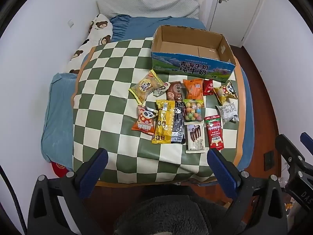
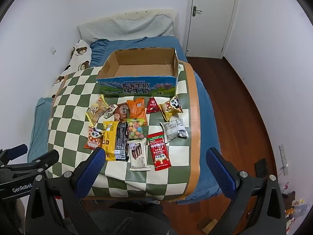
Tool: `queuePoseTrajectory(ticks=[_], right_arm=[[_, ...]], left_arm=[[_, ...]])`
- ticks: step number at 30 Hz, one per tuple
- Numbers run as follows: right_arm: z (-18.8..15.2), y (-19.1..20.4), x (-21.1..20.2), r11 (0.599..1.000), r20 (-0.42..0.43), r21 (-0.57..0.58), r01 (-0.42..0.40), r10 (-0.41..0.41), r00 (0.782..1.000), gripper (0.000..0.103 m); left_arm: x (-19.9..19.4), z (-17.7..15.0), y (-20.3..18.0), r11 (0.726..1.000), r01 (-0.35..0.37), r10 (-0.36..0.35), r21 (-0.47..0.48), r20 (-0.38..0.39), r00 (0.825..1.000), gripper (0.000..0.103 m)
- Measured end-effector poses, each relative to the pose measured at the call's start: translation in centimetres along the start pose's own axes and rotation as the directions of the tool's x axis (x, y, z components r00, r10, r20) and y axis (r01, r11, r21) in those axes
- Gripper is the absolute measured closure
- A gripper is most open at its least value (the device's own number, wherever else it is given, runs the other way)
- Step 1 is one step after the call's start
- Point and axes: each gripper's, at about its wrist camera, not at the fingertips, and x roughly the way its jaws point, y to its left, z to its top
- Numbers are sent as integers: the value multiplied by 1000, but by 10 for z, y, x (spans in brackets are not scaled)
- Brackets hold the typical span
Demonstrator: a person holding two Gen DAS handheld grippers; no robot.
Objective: Organize snacks
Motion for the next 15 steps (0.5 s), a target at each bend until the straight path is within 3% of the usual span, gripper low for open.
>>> queuePoseTrajectory(ticks=[15], right_arm=[[0,1,-1,1000,-2,-3,-2,2,1000,0]], left_arm=[[1,0,0,1000,-6,6,1,4,1000,0]])
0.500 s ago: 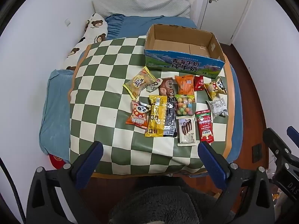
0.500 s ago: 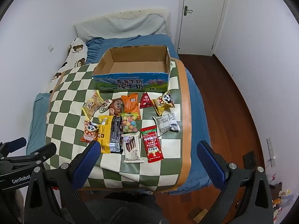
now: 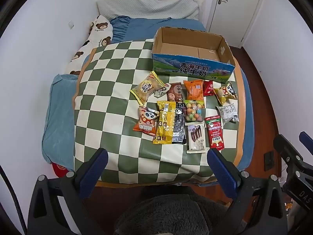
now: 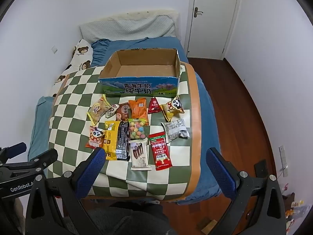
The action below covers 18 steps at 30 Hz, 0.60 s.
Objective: Organize snacks
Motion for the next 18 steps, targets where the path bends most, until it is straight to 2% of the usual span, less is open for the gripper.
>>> queuePoseTrajectory(ticks=[18], right_arm=[[0,3,-1,1000,-12,0,-4,4,1000,0]], left_arm=[[0,2,-4,1000,12,-12,5,4,1000,0]])
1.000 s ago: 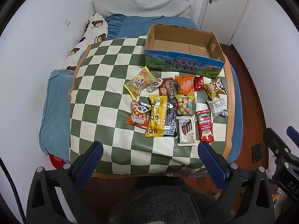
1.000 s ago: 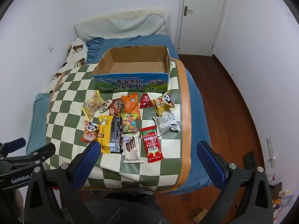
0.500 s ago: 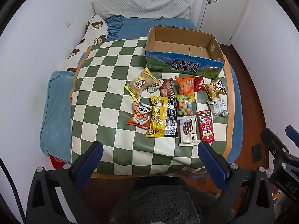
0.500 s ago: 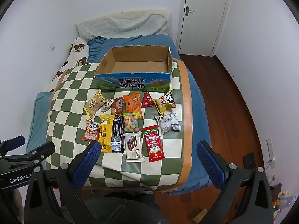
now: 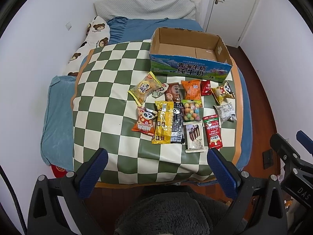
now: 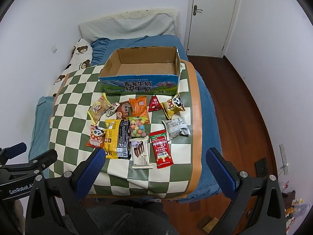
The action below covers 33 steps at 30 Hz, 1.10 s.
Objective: Organize snacks
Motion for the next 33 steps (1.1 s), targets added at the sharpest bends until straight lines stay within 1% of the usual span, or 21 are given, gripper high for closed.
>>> queuePoseTrajectory(ticks=[4,27,33], right_arm=[[-1,0,-1,1000,1,1,-2,2,1000,0],[-1,2,-18,1000,42,-3,-9,9,999,0],[-1,1,-17,1000,41,-3,-10,11,999,0]], left_arm=[[-8,0,1,1000,5,-5,0,-2,1000,0],[-14,0,-1,1000,3,-3,4,15,1000,0],[-15,1,-1,1000,1,-1,3,17,1000,0]])
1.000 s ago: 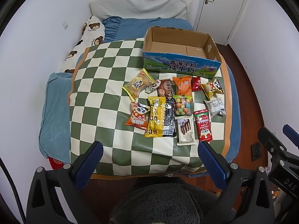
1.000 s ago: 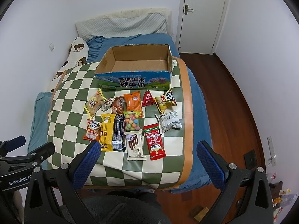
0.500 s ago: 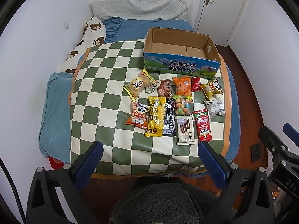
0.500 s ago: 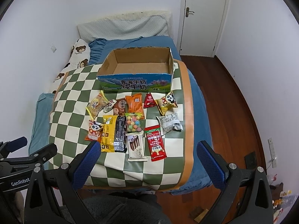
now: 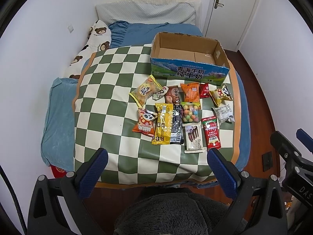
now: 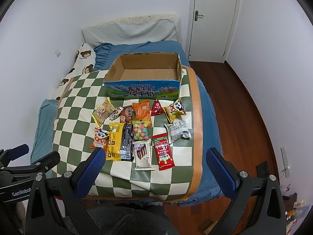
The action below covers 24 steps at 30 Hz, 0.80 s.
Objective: Organize snacks
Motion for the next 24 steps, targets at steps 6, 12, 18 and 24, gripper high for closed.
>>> queuePoseTrajectory(ticks=[6,12,18,24], right_arm=[[1,-1,-2,1000,5,3,-6,6,1000,0],[2,-2,-5,1000,13,2,-9,9,1000,0],[4,-4,-4,1000,18,5,-15,15,1000,0],[4,-3,-4,1000,18,8,-22,22,1000,0]], left_arm=[[0,-2,1,1000,1,-1,-1,2,1000,0],[-2,1,-1,1000,-1,1,-1,7,1000,0],[-8,11,-3,1000,-1,1,0,11,1000,0],[-8,9,-3,1000,2,-2,-2,12,1000,0]])
